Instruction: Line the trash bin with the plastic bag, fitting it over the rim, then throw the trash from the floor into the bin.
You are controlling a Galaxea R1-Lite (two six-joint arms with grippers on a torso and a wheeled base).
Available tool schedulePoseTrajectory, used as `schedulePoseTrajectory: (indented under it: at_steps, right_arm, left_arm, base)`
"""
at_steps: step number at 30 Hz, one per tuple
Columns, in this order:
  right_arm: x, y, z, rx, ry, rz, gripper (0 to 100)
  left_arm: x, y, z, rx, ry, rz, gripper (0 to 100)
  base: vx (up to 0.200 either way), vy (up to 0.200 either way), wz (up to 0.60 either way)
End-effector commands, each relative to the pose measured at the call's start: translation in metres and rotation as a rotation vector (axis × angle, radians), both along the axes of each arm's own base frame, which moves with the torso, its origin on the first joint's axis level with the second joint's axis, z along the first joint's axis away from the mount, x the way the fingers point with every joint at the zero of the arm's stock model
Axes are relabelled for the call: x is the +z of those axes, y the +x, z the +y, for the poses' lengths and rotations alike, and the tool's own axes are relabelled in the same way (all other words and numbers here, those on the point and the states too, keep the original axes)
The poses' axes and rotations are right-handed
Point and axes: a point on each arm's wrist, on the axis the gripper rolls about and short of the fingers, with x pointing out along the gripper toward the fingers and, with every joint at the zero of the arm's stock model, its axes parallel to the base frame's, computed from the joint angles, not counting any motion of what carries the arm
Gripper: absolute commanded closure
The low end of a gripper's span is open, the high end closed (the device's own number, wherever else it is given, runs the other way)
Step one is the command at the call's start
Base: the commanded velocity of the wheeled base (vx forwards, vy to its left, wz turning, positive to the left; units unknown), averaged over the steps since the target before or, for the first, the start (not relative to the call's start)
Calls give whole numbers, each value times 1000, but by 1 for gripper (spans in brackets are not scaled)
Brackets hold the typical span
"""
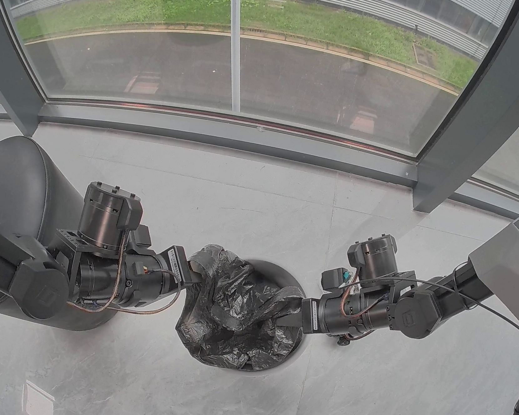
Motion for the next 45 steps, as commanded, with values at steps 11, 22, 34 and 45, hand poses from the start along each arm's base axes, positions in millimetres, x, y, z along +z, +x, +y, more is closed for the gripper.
schedulePoseTrajectory:
  at_steps: [11, 22, 34, 45]
  right_arm:
    - [11, -52, -33, 13, -35, 39, 100]
    - [-7, -54, -43, 39, -86, 40, 100]
    - [-28, -43, -43, 12, -51, -57, 100]
    - [-31, -34, -59, -56, -65, -77, 100]
  left_arm:
    - [-7, -11, -2, -15, 7, 38, 100]
    - [-17, -16, -6, -37, -27, 111, 100]
    - [-26, -13, -8, -32, -13, 133, 100]
    - [-36, -5, -12, -30, -28, 105, 100]
  base:
    - [0, 0, 0]
    - [0, 0, 0]
    - [0, 0, 0]
    - [0, 0, 0]
